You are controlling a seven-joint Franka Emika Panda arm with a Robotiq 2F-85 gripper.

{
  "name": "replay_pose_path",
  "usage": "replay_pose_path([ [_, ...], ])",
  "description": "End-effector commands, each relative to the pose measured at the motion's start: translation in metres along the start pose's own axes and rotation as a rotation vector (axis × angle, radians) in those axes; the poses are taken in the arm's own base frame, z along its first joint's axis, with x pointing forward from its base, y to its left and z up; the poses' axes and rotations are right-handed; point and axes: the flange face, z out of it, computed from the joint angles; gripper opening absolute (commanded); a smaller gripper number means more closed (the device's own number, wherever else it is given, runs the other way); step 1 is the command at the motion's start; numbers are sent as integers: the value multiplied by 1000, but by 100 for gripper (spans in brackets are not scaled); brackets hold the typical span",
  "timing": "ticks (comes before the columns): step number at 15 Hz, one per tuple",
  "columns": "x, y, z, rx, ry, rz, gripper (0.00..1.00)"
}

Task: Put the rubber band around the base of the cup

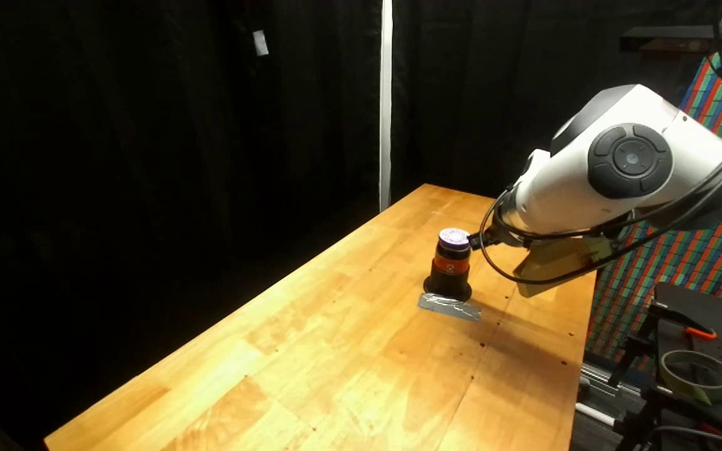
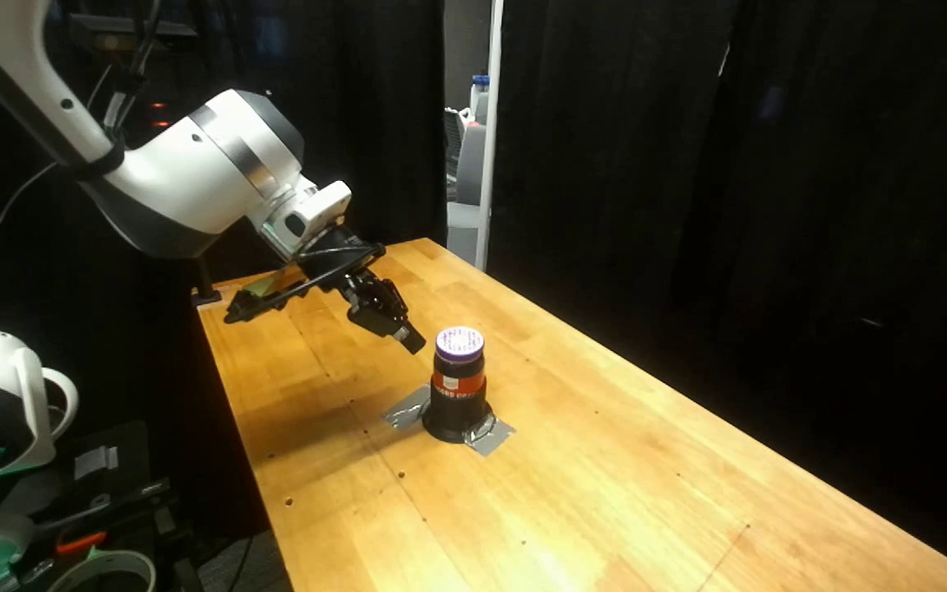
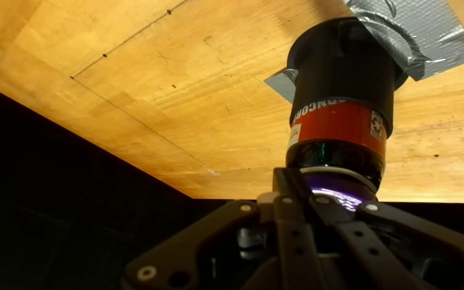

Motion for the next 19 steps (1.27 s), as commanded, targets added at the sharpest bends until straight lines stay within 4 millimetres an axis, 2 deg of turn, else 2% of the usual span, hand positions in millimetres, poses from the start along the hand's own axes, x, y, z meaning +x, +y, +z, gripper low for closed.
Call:
replay_pose_path([
  [1, 1, 12, -12, 24, 31, 23, 3],
  [2, 6, 13, -17, 33, 24, 18, 3],
  [3, 12, 12, -24, 61, -2, -9, 28],
  [4, 18, 11, -31, 81, -23, -32, 29],
  [8, 34, -3, -65, 250, -138, -160, 58],
  [13, 36, -45, -113, 393, -282, -313, 95],
  [14, 37, -54, -125, 423, -316, -339, 99],
  [17, 43, -80, -164, 510, -429, -418, 100],
  [19, 60, -87, -198, 551, -505, -484, 100],
])
